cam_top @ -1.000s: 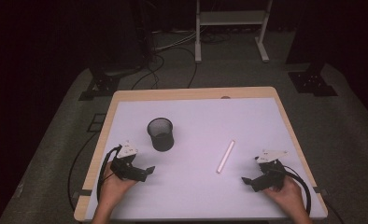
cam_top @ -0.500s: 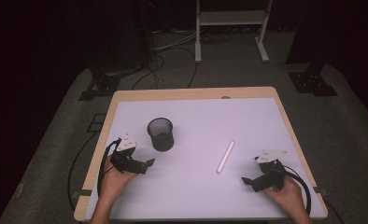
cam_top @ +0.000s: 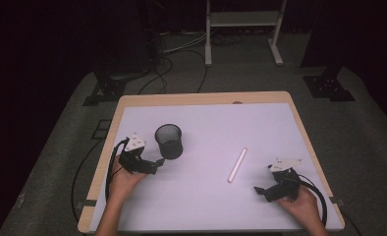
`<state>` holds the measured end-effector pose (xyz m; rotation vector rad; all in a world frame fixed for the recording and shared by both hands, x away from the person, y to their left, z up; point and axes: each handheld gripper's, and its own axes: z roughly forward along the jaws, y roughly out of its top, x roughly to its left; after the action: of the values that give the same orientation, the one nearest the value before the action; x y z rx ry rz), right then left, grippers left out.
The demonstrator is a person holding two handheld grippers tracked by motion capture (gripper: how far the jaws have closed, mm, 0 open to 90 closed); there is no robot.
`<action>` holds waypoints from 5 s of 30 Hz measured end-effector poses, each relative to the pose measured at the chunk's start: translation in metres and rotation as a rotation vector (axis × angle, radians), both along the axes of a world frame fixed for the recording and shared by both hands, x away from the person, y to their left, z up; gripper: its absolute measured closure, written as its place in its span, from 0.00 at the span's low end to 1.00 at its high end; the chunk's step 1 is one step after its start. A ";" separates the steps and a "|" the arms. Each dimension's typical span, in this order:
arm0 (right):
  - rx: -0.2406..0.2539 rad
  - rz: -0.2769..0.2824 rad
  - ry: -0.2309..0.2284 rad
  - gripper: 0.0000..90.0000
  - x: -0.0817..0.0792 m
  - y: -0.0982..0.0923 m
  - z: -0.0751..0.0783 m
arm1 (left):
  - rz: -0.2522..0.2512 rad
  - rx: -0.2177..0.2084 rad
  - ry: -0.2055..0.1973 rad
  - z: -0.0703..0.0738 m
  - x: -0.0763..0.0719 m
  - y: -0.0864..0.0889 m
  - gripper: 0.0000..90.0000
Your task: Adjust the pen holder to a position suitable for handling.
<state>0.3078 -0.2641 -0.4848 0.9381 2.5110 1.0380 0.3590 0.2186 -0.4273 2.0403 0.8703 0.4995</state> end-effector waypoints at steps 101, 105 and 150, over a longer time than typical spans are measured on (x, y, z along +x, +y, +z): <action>0.001 0.000 0.000 0.00 0.000 0.000 0.000 | -0.077 -0.137 -0.097 -0.016 0.048 -0.035 0.10; 0.001 -0.001 0.001 0.00 0.000 0.000 0.000 | -0.092 -0.137 -0.097 -0.013 0.044 -0.037 0.10; 0.001 -0.001 0.001 0.00 0.000 0.000 0.000 | -0.216 -0.116 -0.057 0.002 0.001 -0.064 0.10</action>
<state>0.3078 -0.2640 -0.4849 0.9404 2.5108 1.0391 0.3599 0.1549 -0.4250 1.9751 0.6214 0.3760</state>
